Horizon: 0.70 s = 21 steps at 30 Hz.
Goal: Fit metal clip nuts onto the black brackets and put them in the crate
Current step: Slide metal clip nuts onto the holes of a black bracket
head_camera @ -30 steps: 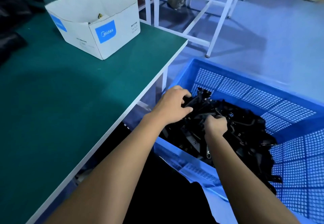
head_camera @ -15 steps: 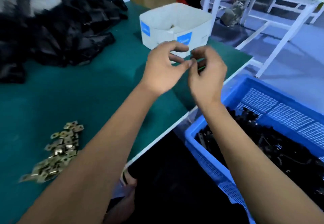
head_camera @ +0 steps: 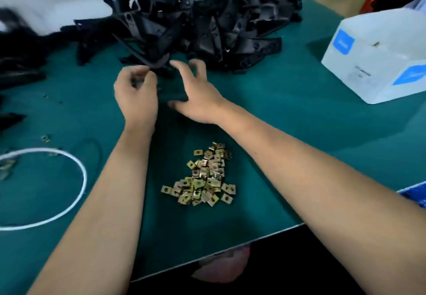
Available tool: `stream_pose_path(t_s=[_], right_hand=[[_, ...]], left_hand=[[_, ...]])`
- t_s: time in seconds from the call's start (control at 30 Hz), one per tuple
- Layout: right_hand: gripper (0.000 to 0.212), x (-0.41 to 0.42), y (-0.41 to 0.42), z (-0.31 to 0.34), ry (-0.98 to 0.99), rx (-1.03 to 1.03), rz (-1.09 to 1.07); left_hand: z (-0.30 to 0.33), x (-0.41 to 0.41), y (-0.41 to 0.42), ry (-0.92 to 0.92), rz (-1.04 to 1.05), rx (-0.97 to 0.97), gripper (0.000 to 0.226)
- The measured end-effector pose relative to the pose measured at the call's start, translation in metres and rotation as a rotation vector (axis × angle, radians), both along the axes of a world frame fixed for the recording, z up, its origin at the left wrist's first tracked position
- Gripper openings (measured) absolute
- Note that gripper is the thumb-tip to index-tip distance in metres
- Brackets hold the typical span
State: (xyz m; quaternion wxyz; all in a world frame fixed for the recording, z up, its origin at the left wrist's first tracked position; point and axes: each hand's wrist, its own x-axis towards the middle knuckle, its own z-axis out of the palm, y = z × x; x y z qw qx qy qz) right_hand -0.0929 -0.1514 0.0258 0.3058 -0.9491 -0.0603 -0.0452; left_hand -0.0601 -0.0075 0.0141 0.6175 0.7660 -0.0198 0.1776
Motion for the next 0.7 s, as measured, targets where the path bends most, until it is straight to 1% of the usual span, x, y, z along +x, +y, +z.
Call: stream_pose_path(t_s=[0.07, 0.17, 0.23, 0.27, 0.33, 0.4, 0.47, 0.53, 0.6, 0.63, 0.67, 0.7], right_hand=[[0.100, 0.023, 0.017, 0.001, -0.033, -0.122, 0.007], [0.109, 0.046, 0.037, -0.003, -0.071, -0.412, 0.006], [0.107, 0.057, 0.045, -0.005, -0.056, -0.520, -0.020], [0.100, 0.061, 0.048, -0.006, -0.053, -0.541, -0.023], [0.077, 0.062, 0.045, -0.006, -0.101, -0.505, -0.043], [0.052, 0.057, 0.039, -0.009, -0.224, -0.375, -0.116], [0.038, 0.054, 0.033, -0.013, -0.300, -0.255, -0.178], [0.040, 0.052, 0.032, -0.014, -0.283, -0.219, -0.215], [0.053, 0.053, 0.033, -0.012, -0.205, -0.240, -0.242], [0.056, 0.053, 0.035, -0.011, -0.162, -0.266, -0.244], [0.054, 0.052, 0.036, -0.011, -0.134, -0.299, -0.229], [0.051, 0.049, 0.036, -0.012, -0.124, -0.322, -0.196]], left_hand=[[0.000, 0.009, 0.007, 0.014, 0.071, -0.061, 0.016], [0.001, 0.018, 0.010, 0.070, 0.089, -0.171, 0.014], [0.002, 0.020, 0.010, 0.085, 0.090, -0.202, 0.016], [0.003, 0.021, 0.012, 0.095, 0.094, -0.207, 0.016], [0.004, 0.020, 0.011, 0.125, 0.089, -0.239, 0.017], [0.003, 0.021, 0.012, 0.159, 0.084, -0.259, 0.019], [0.001, 0.023, 0.011, 0.195, 0.060, -0.236, 0.021], [-0.001, 0.023, 0.010, 0.195, 0.024, -0.150, 0.024], [-0.002, 0.020, 0.008, 0.191, -0.017, -0.071, 0.032], [-0.003, 0.020, 0.008, 0.193, -0.034, -0.065, 0.039], [-0.002, 0.020, 0.009, 0.205, -0.048, -0.072, 0.044], [-0.001, 0.019, 0.010, 0.219, -0.070, -0.095, 0.043]])
